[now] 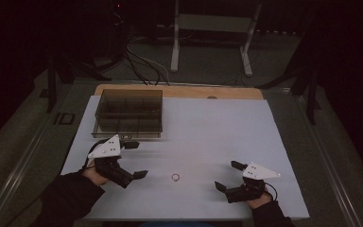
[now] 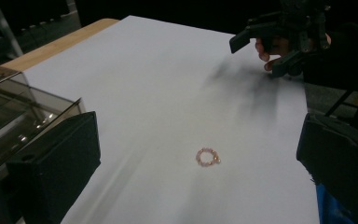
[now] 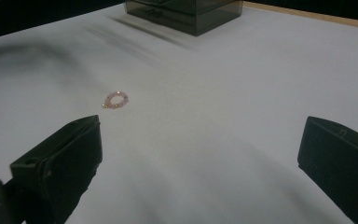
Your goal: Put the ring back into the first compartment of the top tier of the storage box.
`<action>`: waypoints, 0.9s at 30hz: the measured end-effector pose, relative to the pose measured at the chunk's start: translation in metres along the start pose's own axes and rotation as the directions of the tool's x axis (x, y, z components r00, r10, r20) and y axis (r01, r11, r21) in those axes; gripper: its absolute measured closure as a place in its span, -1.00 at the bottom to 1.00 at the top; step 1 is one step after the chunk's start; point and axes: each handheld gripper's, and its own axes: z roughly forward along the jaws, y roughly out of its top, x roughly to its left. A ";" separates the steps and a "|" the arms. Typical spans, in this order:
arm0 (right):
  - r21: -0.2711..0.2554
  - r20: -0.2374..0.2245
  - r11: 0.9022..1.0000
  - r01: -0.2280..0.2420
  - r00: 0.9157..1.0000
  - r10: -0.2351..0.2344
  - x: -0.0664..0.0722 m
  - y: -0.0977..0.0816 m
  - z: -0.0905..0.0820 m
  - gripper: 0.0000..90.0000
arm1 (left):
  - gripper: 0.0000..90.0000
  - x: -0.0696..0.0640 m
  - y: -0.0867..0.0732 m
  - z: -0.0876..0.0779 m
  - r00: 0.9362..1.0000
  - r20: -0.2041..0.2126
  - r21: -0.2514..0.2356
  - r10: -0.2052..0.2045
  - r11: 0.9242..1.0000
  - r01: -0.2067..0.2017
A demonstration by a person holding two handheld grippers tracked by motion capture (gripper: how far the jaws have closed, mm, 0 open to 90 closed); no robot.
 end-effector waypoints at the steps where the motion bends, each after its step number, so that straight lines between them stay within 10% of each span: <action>1: 0.001 0.001 1.000 0.002 1.000 -0.002 0.000 0.000 0.000 -1.00 | -0.98 -0.001 0.001 0.002 1.000 0.003 0.001 0.002 1.000 -0.002; 27: 0.003 0.002 1.000 -0.004 1.000 0.004 -0.001 0.000 -0.001 -1.00 | -0.97 -0.004 -0.001 0.056 0.998 0.002 0.038 -0.062 0.997 0.062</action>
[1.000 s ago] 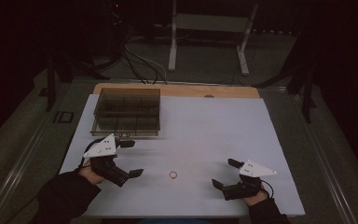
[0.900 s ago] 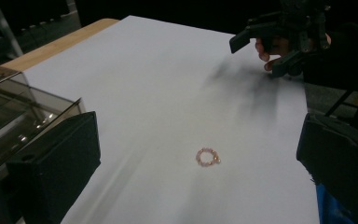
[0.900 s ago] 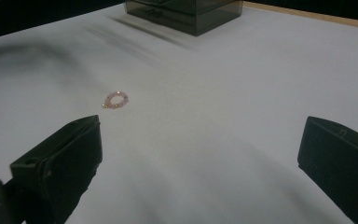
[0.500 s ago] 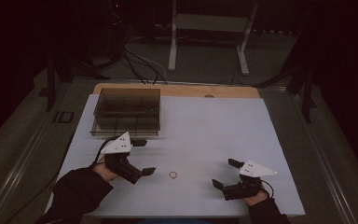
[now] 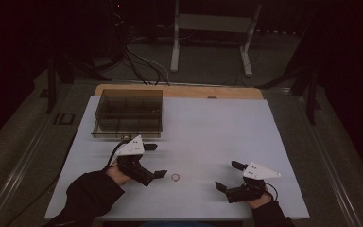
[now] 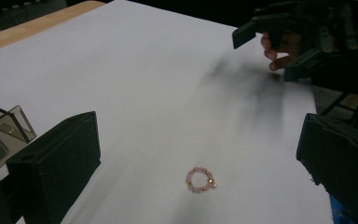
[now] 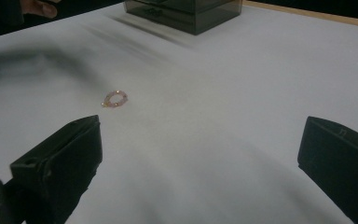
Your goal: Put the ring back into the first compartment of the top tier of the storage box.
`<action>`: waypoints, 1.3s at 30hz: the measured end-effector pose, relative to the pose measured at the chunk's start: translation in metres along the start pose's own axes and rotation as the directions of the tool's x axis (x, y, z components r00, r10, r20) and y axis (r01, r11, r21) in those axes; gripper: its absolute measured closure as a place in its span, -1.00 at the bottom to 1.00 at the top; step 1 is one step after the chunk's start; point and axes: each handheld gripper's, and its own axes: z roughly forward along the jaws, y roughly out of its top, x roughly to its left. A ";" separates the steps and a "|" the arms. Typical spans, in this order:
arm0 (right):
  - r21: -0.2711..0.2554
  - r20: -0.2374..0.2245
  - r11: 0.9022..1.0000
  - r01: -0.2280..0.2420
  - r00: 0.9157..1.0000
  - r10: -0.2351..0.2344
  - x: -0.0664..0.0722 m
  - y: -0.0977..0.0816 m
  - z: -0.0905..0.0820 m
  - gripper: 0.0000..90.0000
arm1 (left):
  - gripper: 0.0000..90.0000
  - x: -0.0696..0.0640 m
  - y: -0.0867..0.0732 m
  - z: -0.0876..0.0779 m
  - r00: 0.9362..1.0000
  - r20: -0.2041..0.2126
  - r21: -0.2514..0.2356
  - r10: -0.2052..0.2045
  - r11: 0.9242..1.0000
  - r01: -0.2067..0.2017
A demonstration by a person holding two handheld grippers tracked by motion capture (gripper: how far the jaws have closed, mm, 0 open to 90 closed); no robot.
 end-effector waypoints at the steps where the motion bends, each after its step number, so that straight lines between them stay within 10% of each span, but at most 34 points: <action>1: 0.001 0.000 1.000 0.001 1.000 -0.001 0.000 0.000 0.000 -1.00 | -0.97 0.000 0.000 0.001 1.000 0.000 0.001 -0.004 1.000 0.004; 17: 0.000 -0.004 1.000 0.002 1.000 -0.002 0.000 0.000 0.000 -1.00 | -0.97 -0.008 -0.006 0.032 0.999 0.017 0.085 -0.052 0.995 0.050; 39: -0.007 -0.001 1.000 0.006 1.000 -0.006 0.001 0.001 -0.001 -1.00 | -0.60 -0.012 -0.024 0.055 0.993 -0.089 0.170 -0.080 0.981 0.094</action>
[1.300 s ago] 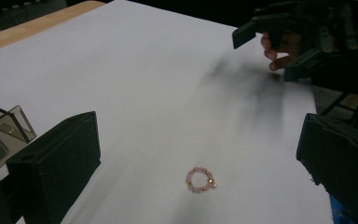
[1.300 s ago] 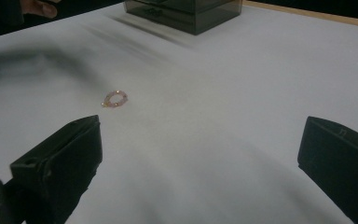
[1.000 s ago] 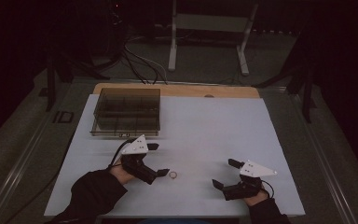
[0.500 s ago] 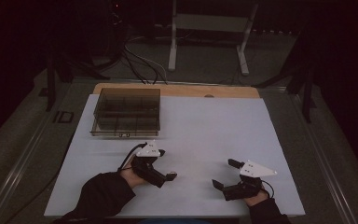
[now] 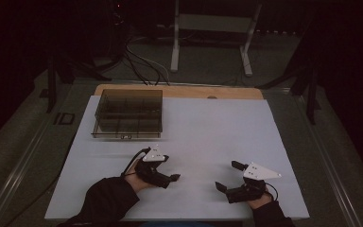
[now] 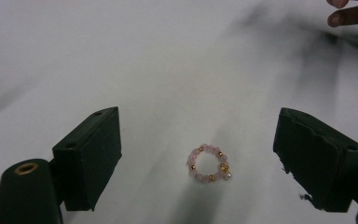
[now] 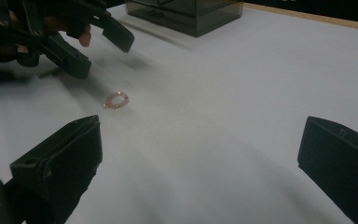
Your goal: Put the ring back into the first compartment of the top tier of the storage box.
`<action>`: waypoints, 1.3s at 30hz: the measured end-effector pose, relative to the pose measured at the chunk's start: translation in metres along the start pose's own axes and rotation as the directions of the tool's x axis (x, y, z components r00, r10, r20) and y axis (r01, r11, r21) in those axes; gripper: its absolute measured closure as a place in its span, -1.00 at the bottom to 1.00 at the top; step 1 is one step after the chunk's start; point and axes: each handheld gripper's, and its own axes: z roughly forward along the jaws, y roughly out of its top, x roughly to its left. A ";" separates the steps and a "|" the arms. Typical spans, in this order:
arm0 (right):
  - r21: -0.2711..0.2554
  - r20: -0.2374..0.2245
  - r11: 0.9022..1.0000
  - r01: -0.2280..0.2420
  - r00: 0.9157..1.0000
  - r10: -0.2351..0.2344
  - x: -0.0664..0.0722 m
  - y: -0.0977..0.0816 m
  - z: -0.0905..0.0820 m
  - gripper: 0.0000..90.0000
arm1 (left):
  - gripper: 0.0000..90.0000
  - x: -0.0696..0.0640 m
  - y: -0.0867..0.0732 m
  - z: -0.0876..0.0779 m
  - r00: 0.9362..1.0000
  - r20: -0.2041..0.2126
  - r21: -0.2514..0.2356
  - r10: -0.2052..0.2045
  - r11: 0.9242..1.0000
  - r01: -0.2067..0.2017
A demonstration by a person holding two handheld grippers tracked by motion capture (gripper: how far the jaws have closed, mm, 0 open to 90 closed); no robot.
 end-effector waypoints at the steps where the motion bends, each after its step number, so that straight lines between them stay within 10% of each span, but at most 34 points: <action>1: 0.002 -0.001 1.000 0.000 1.000 0.000 0.000 0.000 0.000 -1.00 | -0.58 0.000 0.000 0.000 1.000 0.001 0.005 0.005 1.000 -0.005; 13: 0.012 -0.007 1.000 0.004 1.000 -0.004 0.001 -0.001 0.001 -1.00 | 0.13 -0.006 -0.002 0.008 0.998 -0.044 0.069 0.055 0.996 -0.052; 39: 0.024 -0.012 1.000 0.014 1.000 -0.014 0.002 -0.001 0.002 -1.00 | 0.96 -0.012 -0.005 0.024 0.995 -0.080 0.143 0.053 0.989 -0.041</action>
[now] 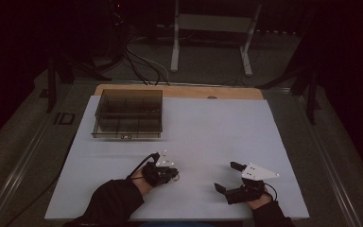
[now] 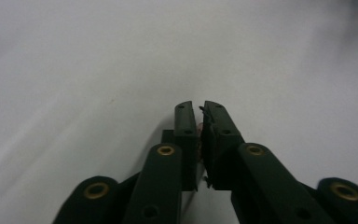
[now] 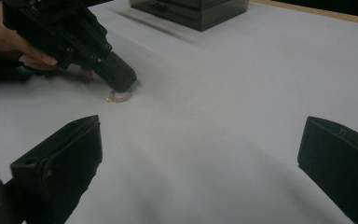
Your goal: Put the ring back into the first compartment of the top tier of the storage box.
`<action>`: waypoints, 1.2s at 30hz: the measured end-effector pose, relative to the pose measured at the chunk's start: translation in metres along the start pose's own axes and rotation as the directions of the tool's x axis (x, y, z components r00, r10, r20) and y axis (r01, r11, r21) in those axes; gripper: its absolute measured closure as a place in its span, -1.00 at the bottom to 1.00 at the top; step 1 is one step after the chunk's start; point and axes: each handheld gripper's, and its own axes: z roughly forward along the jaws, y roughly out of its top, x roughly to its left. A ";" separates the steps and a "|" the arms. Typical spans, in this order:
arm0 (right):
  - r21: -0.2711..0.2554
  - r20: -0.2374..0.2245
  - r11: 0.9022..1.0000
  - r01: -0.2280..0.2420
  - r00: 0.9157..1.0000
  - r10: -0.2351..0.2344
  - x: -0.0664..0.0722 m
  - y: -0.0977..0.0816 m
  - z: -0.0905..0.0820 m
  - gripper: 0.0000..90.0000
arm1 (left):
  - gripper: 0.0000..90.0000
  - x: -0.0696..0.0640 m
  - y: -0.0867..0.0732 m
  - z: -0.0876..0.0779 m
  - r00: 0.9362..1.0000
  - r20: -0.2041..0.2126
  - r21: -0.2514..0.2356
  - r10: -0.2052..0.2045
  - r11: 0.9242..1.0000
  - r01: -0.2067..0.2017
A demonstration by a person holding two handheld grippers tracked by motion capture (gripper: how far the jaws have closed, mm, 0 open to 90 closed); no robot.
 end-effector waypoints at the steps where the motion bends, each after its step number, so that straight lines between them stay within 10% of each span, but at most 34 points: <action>1: 0.001 0.001 1.000 0.002 1.000 -0.002 0.000 0.000 0.000 -1.00 | 0.96 0.000 0.000 0.000 1.000 -0.004 0.000 0.002 1.000 -0.002; 36: 0.001 0.009 1.000 0.006 1.000 -0.006 0.001 0.001 0.000 -1.00 | 1.00 0.005 0.014 -0.029 1.000 0.013 -0.042 0.026 0.999 -0.025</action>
